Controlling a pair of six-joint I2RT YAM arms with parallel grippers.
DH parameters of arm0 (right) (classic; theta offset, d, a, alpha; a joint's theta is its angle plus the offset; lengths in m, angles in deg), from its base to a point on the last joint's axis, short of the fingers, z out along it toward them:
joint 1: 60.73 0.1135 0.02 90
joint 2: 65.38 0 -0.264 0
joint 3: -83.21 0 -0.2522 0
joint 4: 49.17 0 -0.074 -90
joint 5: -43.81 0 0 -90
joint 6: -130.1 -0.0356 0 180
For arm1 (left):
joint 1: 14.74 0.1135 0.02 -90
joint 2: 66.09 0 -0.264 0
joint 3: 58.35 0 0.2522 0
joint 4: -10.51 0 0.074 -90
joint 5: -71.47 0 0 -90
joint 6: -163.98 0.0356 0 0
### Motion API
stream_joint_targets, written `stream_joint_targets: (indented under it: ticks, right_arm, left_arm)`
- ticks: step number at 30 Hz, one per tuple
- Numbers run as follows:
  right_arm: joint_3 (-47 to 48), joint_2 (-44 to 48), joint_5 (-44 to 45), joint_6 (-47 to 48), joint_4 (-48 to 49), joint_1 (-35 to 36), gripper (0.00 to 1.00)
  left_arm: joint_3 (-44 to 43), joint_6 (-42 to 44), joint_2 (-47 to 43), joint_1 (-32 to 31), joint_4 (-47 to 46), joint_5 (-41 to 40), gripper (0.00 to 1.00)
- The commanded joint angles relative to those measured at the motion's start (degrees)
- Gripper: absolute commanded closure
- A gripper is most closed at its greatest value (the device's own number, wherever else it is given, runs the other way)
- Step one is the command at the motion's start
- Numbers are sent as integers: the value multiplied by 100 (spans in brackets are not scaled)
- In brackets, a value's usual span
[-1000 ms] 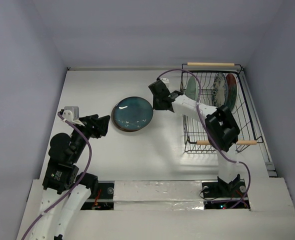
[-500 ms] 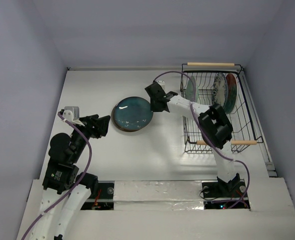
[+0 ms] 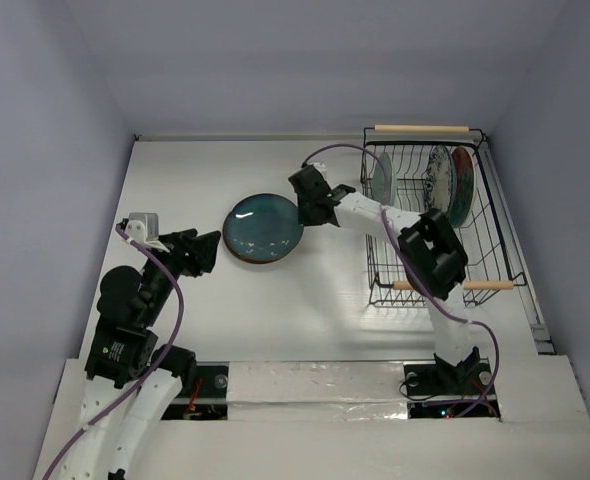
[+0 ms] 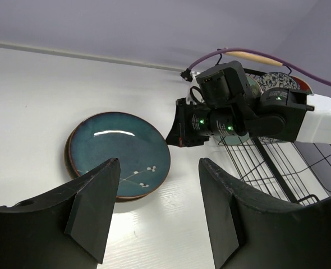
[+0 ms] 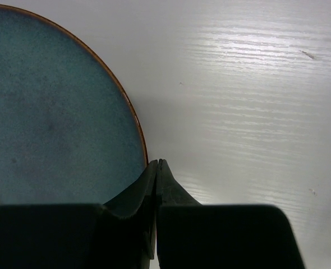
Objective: Unload the plates from the dish rack
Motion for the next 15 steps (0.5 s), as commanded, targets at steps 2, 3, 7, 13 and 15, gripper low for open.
stream_joint_targets:
  ticks: [2,3,7,13,15]
  right_arm:
    - [-102,688,-107,45,204,42,100]
    - [-102,847,-2,54,125,42,100]
    - [-225,1989,298,256,1,113,100]
    - [-515,3710,1975,687,-411,-122,100]
    - [-777,4194,2117,740,-788,-701,97]
  left_arm:
    - [41,24,-84,23,-305,48,45]
    - [41,24,-84,23,-305,57,45]
    - [41,24,-102,23,-305,57,45]
    - [41,32,-154,23,-296,66,45]
    - [41,32,-207,23,-305,57,47]
